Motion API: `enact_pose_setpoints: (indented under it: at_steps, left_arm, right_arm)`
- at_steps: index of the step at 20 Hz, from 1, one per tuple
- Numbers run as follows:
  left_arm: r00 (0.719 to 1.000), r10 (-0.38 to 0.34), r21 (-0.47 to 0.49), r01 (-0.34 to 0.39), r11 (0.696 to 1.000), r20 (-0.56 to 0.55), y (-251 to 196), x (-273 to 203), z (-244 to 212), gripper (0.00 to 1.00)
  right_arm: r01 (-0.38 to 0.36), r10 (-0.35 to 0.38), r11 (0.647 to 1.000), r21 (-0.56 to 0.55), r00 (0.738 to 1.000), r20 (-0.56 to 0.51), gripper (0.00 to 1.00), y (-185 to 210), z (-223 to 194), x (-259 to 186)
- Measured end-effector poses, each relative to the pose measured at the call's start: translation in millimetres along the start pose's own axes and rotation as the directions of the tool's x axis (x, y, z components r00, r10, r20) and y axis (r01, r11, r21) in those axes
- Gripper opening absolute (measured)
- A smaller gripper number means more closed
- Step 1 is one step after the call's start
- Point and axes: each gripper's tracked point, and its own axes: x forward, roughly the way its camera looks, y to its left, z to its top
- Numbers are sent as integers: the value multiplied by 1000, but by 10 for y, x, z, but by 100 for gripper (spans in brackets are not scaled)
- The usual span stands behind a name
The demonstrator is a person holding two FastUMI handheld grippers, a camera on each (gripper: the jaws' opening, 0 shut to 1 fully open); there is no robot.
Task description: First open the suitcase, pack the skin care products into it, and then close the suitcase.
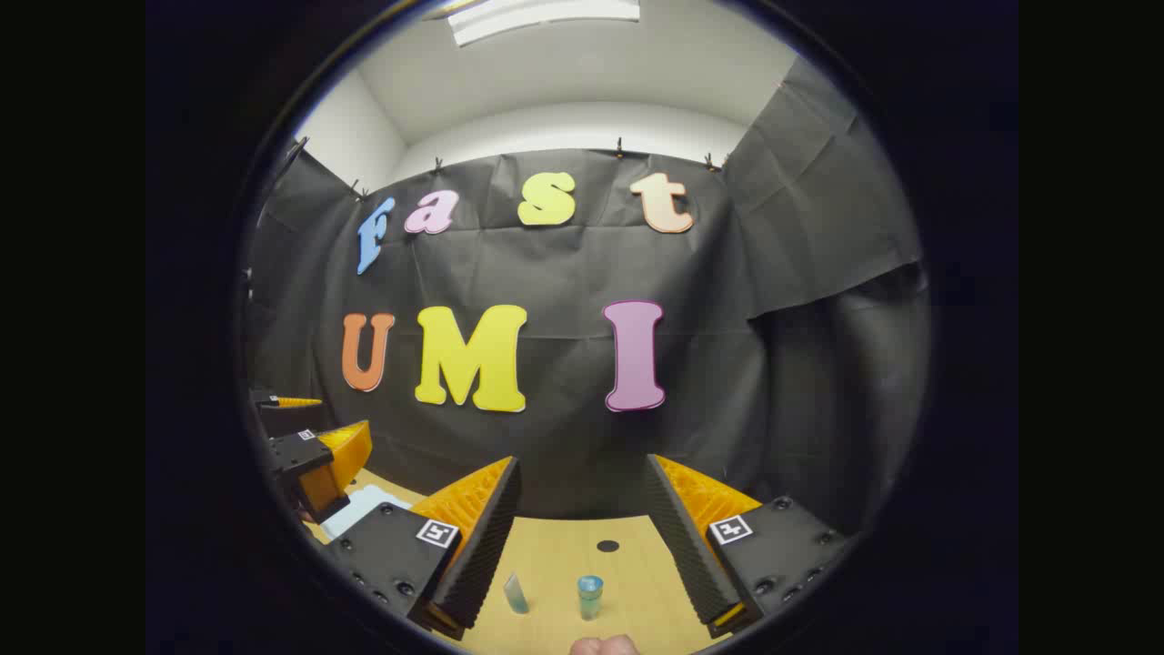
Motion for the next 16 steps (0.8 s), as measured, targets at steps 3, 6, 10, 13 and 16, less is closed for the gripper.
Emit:
enact_pose_setpoints:
  at_steps: [3, 6, 10, 13, 16]
  left_arm:
    - [1000, 8, -15, -8, 1000, -21, 7, 30, -45, 98]
    - [1000, 14, -10, -15, 1000, -17, 15, 78, -26, 99]
    - [1000, 6, -7, -7, 1000, -22, -18, 112, -50, 99]
    - [1000, -6, -7, 6, 1000, -28, -49, 130, -86, 99]
    - [999, -13, -1, 13, 1000, -46, -71, 145, -151, 99]
  right_arm:
    - [-9, 9, 1000, -7, 1000, -11, 81, 20, -39, 68]
    - [-19, 19, 1000, -14, 1000, -1, 81, 53, -2, 108]
    - [-26, 26, 1000, -17, 1000, -17, 81, 57, -56, 141]
    - [-17, 17, 1000, -14, 1000, -21, 81, 22, -89, 154]
    - [-10, 9, 1000, -11, 999, -31, 81, -11, -125, 163]
